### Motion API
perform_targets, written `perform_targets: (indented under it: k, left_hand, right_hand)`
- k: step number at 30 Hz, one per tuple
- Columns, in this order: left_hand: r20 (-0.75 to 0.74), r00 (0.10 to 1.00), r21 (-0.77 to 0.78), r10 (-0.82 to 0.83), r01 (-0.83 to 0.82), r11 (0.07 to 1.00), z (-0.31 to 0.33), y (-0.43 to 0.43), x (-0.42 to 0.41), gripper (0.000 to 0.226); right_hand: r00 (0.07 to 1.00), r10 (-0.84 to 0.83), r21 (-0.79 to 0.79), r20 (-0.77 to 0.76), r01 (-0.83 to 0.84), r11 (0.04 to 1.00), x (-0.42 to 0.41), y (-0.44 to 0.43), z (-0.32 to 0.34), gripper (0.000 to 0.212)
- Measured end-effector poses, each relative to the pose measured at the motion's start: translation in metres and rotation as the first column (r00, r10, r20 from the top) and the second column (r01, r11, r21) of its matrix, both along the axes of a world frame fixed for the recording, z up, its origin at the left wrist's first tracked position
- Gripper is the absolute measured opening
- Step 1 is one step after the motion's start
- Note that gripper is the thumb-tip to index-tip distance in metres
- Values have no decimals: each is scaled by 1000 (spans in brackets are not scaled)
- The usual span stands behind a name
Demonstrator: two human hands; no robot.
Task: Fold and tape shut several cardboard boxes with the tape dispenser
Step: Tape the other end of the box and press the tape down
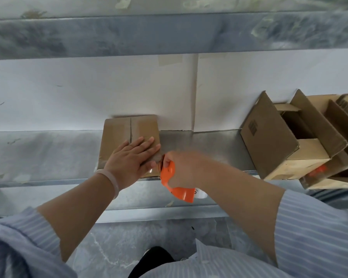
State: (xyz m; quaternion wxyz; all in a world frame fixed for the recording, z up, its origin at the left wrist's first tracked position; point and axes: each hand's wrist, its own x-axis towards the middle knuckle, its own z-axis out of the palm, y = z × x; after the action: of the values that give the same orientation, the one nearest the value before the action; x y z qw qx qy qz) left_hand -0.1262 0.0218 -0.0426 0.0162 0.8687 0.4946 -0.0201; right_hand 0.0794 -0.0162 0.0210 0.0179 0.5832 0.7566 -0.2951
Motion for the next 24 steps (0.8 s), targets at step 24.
perform_targets:
  k: [24]
  left_hand:
    - [-28,980,-30,-196,195,980,0,18,-19,84]
  right_hand:
    - [892,-225,163,393,173,971,-74,-46,-16,76]
